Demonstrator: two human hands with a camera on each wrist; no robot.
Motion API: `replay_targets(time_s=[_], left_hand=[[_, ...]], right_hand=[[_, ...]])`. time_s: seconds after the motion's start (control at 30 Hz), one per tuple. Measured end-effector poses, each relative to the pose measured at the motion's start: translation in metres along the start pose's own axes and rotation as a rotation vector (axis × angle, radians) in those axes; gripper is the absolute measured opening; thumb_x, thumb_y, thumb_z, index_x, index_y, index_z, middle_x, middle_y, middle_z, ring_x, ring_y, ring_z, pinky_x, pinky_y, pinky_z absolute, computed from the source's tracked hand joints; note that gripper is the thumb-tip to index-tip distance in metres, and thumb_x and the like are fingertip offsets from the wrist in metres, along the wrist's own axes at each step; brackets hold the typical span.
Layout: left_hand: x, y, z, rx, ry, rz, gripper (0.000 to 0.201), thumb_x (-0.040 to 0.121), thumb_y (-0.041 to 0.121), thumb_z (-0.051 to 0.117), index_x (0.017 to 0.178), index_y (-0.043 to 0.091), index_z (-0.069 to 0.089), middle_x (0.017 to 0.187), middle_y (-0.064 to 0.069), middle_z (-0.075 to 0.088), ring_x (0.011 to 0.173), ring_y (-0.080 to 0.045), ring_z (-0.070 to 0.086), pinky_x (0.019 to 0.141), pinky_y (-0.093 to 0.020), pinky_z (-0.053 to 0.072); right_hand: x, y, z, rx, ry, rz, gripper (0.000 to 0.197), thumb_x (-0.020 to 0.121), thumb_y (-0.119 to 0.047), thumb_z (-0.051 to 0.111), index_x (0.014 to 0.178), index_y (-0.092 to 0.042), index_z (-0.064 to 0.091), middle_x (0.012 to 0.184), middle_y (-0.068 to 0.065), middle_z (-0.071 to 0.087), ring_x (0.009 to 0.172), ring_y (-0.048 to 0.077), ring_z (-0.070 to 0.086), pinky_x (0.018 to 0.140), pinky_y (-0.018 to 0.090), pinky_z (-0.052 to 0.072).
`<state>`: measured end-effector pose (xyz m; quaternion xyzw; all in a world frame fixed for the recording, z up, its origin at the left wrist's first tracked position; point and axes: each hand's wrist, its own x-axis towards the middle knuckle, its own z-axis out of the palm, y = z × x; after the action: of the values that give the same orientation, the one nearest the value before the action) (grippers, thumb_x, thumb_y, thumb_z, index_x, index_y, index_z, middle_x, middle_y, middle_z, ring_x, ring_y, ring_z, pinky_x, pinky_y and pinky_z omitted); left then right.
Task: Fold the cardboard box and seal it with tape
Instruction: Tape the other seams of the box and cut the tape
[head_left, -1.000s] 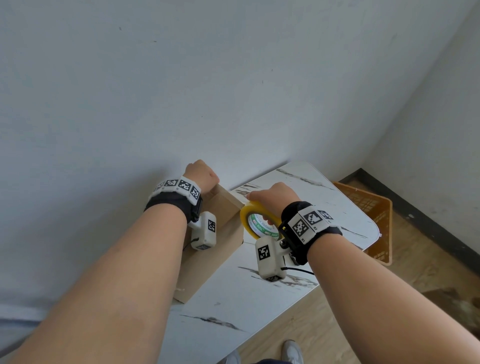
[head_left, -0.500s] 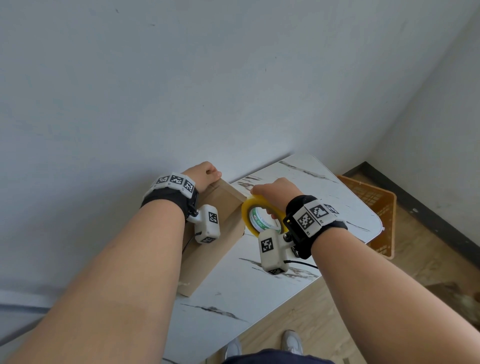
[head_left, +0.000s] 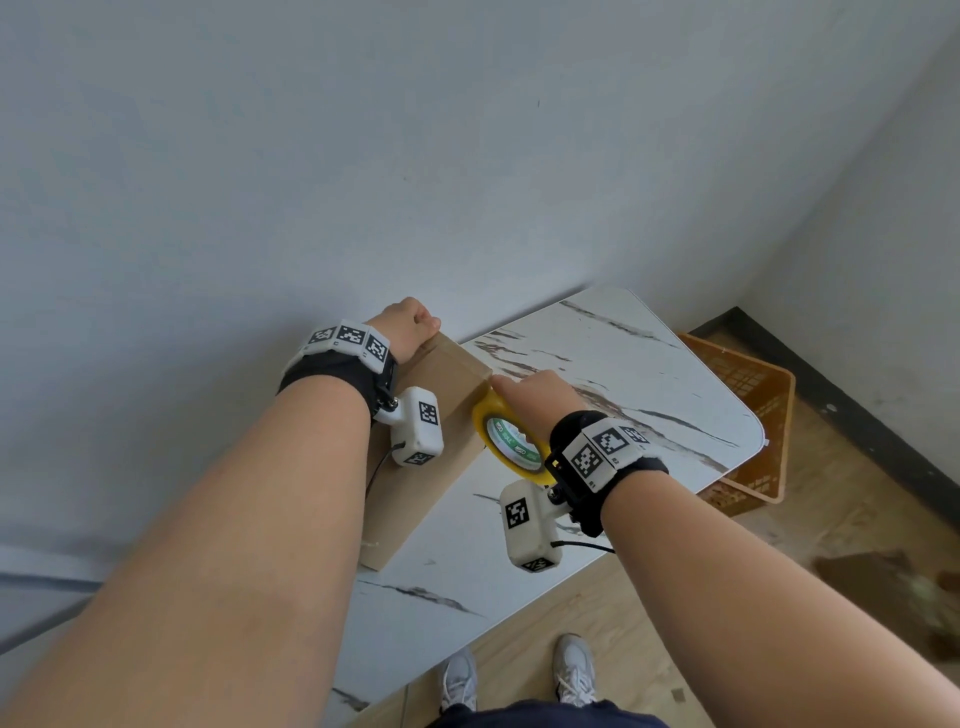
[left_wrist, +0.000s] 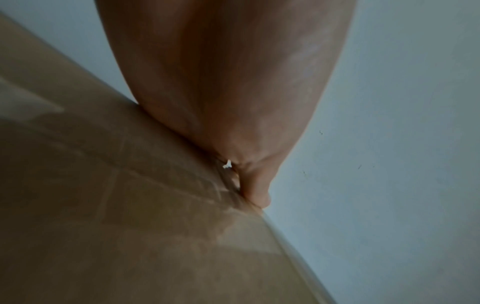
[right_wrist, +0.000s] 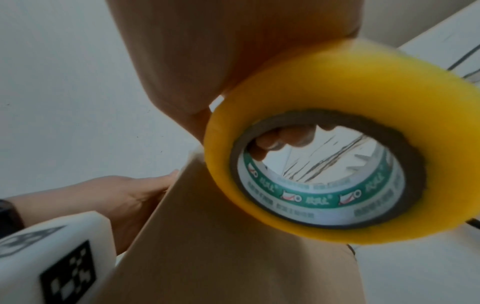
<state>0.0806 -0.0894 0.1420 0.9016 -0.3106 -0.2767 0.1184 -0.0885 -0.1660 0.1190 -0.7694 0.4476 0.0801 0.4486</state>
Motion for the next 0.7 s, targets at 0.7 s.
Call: replay_targets(time_s=[0.7], left_hand=[[-0.020, -0.023, -0.009, -0.194, 0.139, 0.012, 0.040, 0.093, 0.029, 0.059, 0.132, 0.023, 0.057, 0.138, 0.000, 0.054, 0.128, -0.018, 0.049, 0.106, -0.028, 0.033]], right_hand=[[0.001, -0.008, -0.009, -0.024, 0.058, -0.248, 0.037, 0.091, -0.036, 0.050, 0.056, -0.029, 0.055, 0.056, -0.008, 0.049, 0.058, 0.017, 0.048, 0.052, 0.024, 0.037]])
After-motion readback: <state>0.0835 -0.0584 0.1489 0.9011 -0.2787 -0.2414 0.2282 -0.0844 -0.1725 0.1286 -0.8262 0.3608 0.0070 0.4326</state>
